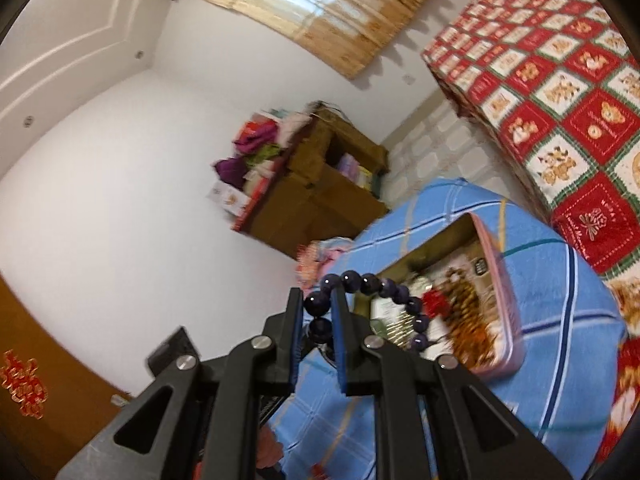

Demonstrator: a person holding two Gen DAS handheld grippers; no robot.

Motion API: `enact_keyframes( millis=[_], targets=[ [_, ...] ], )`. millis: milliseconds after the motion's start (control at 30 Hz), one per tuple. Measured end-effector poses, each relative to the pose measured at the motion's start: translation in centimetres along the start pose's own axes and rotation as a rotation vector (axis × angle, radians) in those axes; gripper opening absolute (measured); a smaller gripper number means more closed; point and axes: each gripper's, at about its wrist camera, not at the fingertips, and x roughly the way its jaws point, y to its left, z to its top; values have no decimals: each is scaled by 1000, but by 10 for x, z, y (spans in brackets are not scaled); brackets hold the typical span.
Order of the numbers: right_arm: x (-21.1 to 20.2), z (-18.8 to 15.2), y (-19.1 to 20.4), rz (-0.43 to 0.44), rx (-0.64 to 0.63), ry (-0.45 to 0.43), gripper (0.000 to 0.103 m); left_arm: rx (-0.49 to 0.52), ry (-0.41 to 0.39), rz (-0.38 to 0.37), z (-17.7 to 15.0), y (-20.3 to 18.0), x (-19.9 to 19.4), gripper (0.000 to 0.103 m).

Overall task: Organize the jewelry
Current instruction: 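Carry both items over the pink tin and open both tools to drop them, then grasp the red beaded strand with the left tool while the right tool grasps the brown bead bracelet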

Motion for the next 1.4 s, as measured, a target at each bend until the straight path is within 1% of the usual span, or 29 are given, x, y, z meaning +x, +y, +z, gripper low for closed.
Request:
enact_keyframes(
  millis=[100, 133, 267, 333, 400, 500, 567, 633, 667, 700, 733, 767, 800, 833, 900, 1000, 1067, 1167, 1233, 1300, 1367, 1400],
  targets=[
    [33, 1, -20, -77, 10, 39, 17, 0, 40, 6, -1, 3, 26, 2],
    [46, 0, -28, -83, 26, 57, 17, 0, 51, 8, -1, 4, 33, 2],
    [70, -3, -43, -85, 55, 87, 17, -9, 65, 19, -3, 9, 47, 2],
    [78, -2, -47, -106, 54, 87, 17, -15, 71, 31, -3, 11, 52, 2],
    [82, 0, -42, -129, 23, 82, 17, -36, 96, 50, -2, 16, 60, 2],
    [86, 2, -44, -106, 46, 88, 19, -73, 120, 48, -1, 22, 65, 2],
    [82, 2, -44, -82, 66, 85, 25, -83, 138, 63, 0, 24, 66, 3],
    [74, 2, -39, -66, 63, 66, 35, -92, 155, 60, 1, 25, 65, 4],
    [68, 2, -34, -60, 52, 54, 38, -98, 158, 52, 1, 25, 61, 5],
    [63, 1, -28, -60, 40, 45, 39, -99, 159, 49, 2, 24, 58, 12],
    [54, 0, -22, -62, 23, 32, 39, -98, 158, 49, 4, 24, 53, 28],
    [46, -1, -16, -64, 9, 21, 39, -95, 145, 51, 5, 22, 47, 39],
    [40, -2, -11, -68, 0, 12, 39, -92, 124, 50, 6, 21, 40, 60],
    [31, -5, -5, -70, -8, 0, 40, -88, 89, 45, 6, 21, 29, 71],
    [15, -12, 6, -70, -28, -16, 40, -83, 19, 35, 7, 20, 2, 72],
    [-6, -27, 23, -90, -74, -25, 40, -99, -8, 33, 5, 25, -26, 73],
    [-19, -45, 34, -111, -118, -9, 40, -102, -10, 36, -3, 29, -44, 73],
    [-31, -75, 45, -145, -183, 40, 40, -72, -19, 49, -24, 32, -70, 73],
    [-36, -93, 45, -172, -203, 72, 40, -49, -23, 78, -45, 33, -89, 73],
    [-39, -116, 40, -196, -212, 124, 40, -43, -15, 95, -62, 33, -99, 73],
    [-38, -134, 35, -214, -219, 170, 40, -54, 7, 92, -79, 35, -105, 73],
    [-36, -137, 31, -223, -221, 181, 40, -57, 24, 85, -90, 35, -108, 73]
  ],
)
